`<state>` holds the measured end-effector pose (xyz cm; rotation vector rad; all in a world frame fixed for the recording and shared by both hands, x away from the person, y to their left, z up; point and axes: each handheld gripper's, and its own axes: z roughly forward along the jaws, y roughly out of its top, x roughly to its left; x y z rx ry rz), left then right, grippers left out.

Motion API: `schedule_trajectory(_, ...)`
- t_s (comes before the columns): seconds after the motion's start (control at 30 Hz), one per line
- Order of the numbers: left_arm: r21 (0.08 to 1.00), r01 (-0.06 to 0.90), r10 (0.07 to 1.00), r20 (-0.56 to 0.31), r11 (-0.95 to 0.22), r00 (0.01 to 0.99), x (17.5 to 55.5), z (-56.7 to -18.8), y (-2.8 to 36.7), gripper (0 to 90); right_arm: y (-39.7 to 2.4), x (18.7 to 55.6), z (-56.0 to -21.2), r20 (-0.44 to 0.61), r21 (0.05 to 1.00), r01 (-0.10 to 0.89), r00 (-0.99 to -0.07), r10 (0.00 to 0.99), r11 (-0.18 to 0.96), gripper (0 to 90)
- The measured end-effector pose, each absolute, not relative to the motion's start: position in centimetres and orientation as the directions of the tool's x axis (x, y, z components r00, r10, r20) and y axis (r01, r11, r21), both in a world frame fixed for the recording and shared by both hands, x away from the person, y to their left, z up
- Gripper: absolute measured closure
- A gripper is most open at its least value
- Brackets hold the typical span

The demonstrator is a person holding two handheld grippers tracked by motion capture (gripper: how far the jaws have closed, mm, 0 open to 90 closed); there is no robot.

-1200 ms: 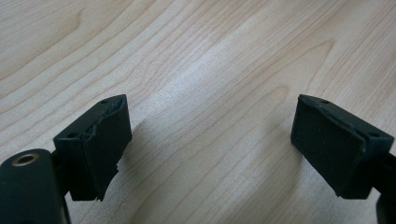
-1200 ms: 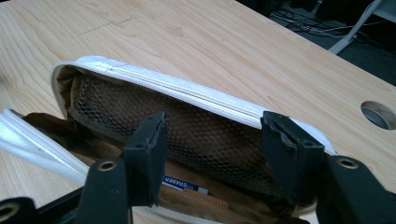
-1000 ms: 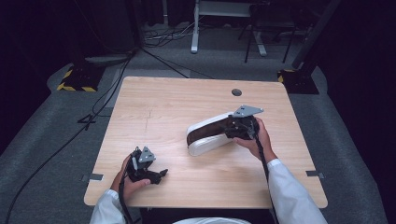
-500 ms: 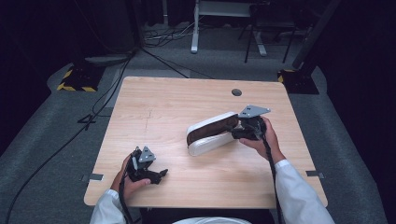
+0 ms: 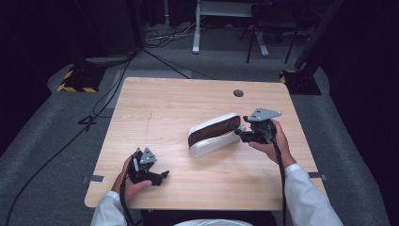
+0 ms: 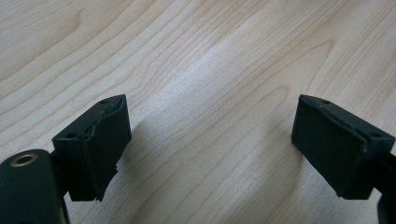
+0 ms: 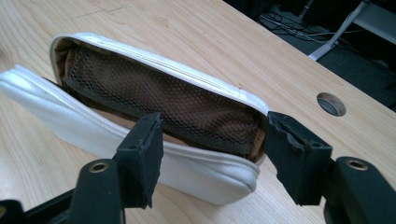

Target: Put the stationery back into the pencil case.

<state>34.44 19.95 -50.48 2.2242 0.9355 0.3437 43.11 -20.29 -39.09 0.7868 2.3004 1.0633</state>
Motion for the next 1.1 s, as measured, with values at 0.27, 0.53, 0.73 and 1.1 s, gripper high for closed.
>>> schedule_trajectory(0.27,0.686,0.524,0.706,-0.020,-0.505,0.708,34.5,-50.5,20.0,12.4,-21.4,42.3,-38.8,-0.194,0.792,0.284,-0.722,0.664,0.540,37.4)
schedule_trajectory(0.53,0.686,0.524,0.707,-0.021,-0.505,0.707,34.5,-50.5,20.0,12.4,-22.5,41.4,-39.0,-0.207,0.786,0.281,-0.720,0.662,0.550,36.9)
schedule_trajectory(0.73,0.686,0.524,0.706,-0.020,-0.505,0.708,34.5,-50.5,20.0,12.4,-23.4,40.8,-39.4,-0.220,0.778,0.277,-0.720,0.658,0.563,36.5)
schedule_trajectory(1.1,0.686,0.524,0.706,-0.020,-0.505,0.707,34.5,-50.5,20.0,12.4,-25.3,39.9,-40.4,-0.236,0.761,0.287,-0.713,0.660,0.582,35.6)
